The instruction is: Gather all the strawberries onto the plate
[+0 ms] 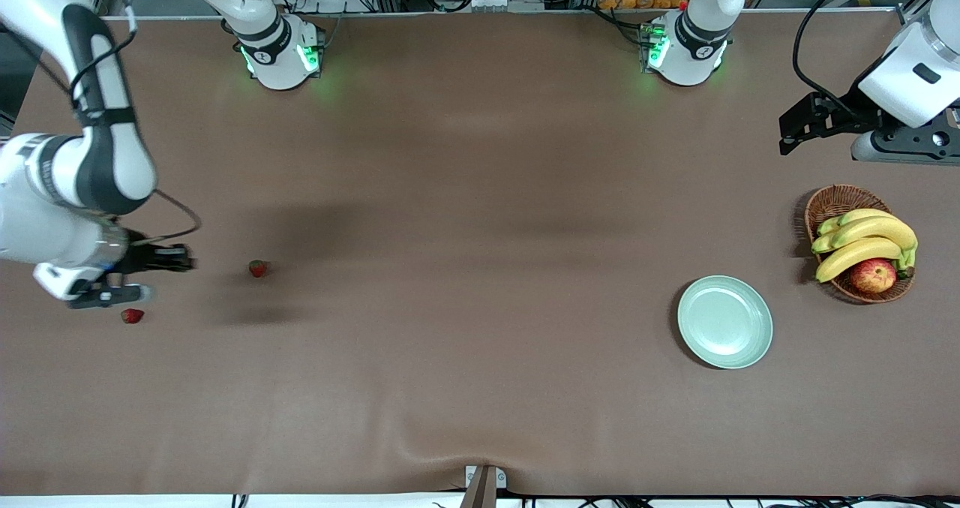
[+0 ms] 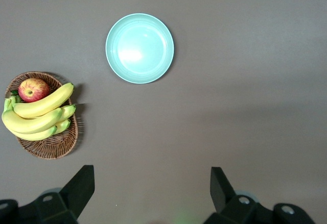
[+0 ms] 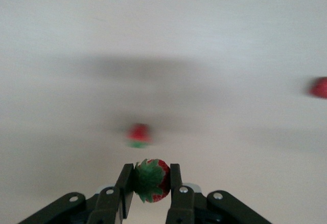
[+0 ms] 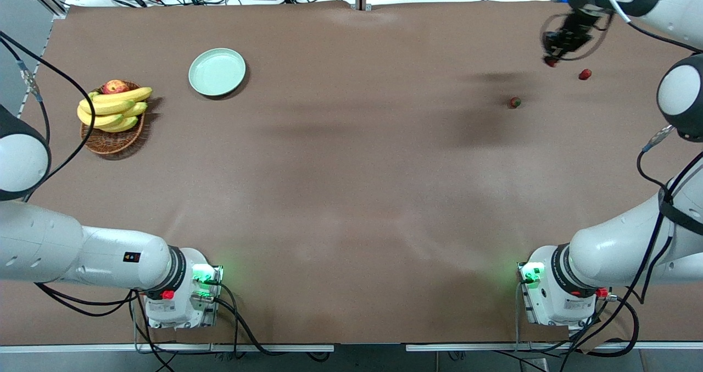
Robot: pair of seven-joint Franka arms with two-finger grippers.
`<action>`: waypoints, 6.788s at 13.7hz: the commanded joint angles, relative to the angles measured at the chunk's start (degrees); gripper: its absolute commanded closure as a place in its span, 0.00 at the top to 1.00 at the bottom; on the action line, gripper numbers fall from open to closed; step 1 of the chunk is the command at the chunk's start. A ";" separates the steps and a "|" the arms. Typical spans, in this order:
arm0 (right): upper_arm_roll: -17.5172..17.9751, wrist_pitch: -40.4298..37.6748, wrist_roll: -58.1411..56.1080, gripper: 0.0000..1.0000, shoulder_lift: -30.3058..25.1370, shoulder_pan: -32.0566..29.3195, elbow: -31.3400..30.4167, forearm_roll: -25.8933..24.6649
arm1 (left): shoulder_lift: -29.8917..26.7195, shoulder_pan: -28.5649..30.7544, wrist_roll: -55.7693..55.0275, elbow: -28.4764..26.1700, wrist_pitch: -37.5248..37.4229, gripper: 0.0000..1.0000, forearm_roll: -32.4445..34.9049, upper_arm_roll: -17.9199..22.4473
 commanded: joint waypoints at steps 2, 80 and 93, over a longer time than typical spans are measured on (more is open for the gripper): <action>-0.73 -0.03 14.95 0.01 -0.60 11.69 -0.92 3.97 | 0.34 0.16 0.63 0.97 -0.44 1.00 1.05 -0.19; -6.62 -5.47 1.01 0.00 6.97 8.91 8.04 4.05 | 54.84 -47.56 -105.80 7.65 65.83 0.00 -5.19 3.41; -1.79 -4.34 20.35 0.00 7.58 18.91 8.57 12.63 | 45.17 -47.65 -105.01 7.39 54.24 0.00 -0.97 20.79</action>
